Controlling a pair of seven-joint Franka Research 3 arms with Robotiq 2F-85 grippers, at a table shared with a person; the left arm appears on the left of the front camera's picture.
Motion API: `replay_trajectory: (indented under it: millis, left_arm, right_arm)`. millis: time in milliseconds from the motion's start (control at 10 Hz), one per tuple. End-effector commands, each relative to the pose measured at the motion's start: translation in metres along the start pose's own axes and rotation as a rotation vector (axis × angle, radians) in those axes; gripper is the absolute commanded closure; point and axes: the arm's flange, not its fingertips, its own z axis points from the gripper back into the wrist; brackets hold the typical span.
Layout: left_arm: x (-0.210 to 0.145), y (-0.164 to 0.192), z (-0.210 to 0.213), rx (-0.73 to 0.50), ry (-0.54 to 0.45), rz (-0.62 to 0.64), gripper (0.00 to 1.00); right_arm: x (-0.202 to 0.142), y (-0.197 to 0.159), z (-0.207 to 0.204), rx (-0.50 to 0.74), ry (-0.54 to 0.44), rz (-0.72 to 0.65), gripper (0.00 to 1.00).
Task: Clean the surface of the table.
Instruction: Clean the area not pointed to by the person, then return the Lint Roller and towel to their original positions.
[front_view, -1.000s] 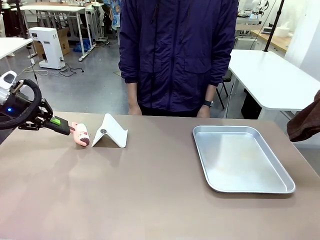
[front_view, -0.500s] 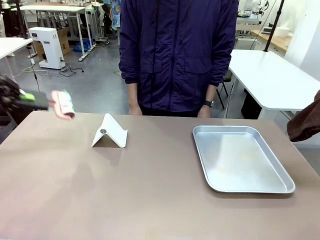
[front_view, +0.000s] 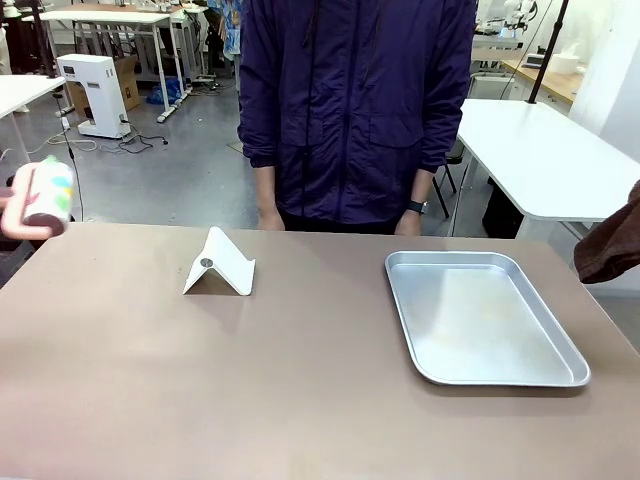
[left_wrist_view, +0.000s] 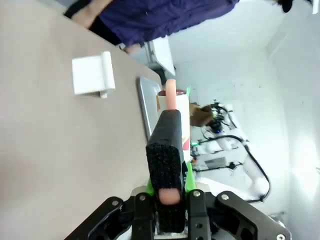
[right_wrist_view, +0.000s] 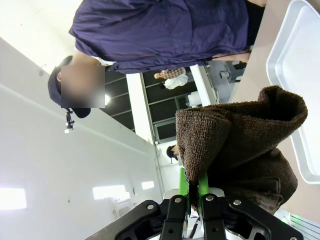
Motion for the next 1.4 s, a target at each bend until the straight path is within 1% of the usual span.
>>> replay_trajectory:
  millis: [0, 200, 400, 500, 1300]
  left_arm:
    - [0.006, 0.027, 0.042, -0.042, -0.012, 0.066, 0.78]
    - [-0.018, 0.054, 0.057, -0.076, 0.012, 0.107, 0.78]
    - [-0.025, 0.064, 0.061, -0.063, 0.046, 0.1, 0.78]
    - [-0.023, 0.059, 0.056, -0.068, -0.006, 0.136, 0.78]
    - [-0.023, 0.059, 0.056, -0.068, -0.006, 0.136, 0.78]
  right_arm:
    - [-0.002, 0.003, -0.001, 0.021, -0.018, 0.004, 1.0]
    - [-0.002, 0.003, -0.001, 0.021, -0.018, 0.004, 1.0]
    - [-0.002, 0.003, -0.001, 0.021, -0.018, 0.004, 1.0]
    - [-0.002, 0.003, -0.001, 0.021, -0.018, 0.004, 1.0]
    - [-0.002, 0.003, -0.001, 0.021, -0.018, 0.004, 1.0]
